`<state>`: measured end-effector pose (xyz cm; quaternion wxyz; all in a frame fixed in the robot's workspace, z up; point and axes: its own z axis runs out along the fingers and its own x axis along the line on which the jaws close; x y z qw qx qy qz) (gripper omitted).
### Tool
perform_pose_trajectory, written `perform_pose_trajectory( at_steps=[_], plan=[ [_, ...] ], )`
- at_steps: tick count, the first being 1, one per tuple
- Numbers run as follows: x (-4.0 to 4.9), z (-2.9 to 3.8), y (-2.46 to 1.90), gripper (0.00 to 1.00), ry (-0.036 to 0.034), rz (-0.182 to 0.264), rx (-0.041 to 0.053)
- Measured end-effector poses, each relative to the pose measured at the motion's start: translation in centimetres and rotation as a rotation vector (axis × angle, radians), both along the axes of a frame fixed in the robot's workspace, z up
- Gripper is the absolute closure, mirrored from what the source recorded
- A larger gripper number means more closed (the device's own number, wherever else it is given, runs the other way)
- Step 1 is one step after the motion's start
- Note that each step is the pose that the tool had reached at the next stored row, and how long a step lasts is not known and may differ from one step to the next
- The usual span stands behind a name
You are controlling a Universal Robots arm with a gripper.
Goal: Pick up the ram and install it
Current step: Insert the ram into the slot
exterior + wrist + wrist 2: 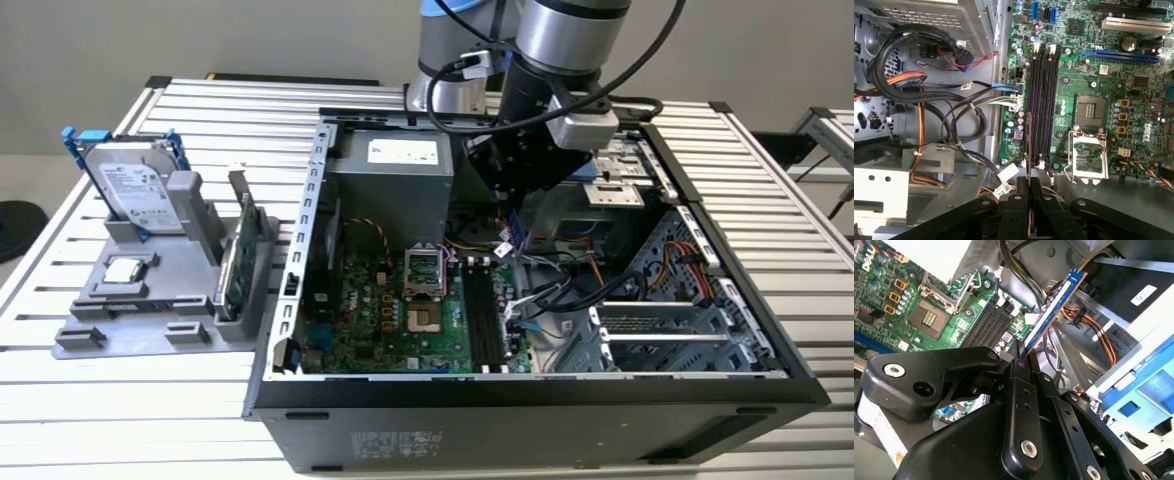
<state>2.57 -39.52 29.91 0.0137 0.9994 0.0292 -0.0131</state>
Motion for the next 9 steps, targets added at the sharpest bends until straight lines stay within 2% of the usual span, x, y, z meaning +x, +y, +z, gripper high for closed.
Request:
perform_pose_trajectory(
  at_steps=[9],
  plan=[
    [0.0, -0.03, 0.0, 1.0, 0.0, -0.003, 0.0001]
  ],
)
